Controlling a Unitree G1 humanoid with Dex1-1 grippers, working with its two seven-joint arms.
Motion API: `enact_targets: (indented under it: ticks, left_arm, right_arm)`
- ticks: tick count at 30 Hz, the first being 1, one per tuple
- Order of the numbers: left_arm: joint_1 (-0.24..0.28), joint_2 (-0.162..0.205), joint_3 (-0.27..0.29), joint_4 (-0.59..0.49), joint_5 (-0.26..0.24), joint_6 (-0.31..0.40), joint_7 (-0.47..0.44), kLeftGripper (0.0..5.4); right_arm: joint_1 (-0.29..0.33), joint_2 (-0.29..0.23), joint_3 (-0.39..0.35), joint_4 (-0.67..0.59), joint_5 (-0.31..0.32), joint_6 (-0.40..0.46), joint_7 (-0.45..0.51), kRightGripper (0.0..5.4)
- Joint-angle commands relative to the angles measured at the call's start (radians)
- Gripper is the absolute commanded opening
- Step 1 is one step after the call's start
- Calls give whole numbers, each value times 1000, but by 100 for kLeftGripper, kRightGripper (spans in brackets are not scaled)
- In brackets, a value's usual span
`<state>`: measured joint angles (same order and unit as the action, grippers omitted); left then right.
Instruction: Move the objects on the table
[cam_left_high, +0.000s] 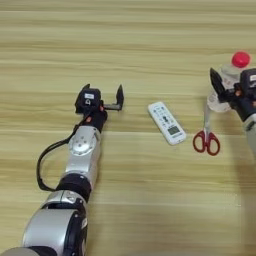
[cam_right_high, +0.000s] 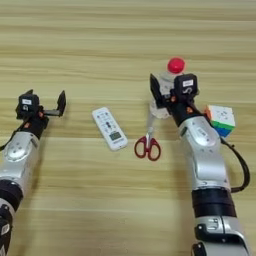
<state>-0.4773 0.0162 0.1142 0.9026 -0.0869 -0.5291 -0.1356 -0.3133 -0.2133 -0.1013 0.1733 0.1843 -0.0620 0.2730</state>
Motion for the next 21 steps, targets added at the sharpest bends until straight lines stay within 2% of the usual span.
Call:
enact_targets:
  ticks: [1, 10, 21]
  left_arm:
    - [-11, 0, -3, 4, 8, -3, 5, 540]
    - [-8, -3, -5, 1, 10, -3, 7, 540]
    - [-7, -5, -5, 0, 10, -4, 9, 540]
  right_arm:
    - [-51, 19, 26, -27, -7, 10, 4, 328]
    - [-87, 53, 67, 78, -32, -15, 20, 328]
    - [-139, 75, 78, 251, -56, -73, 37, 328]
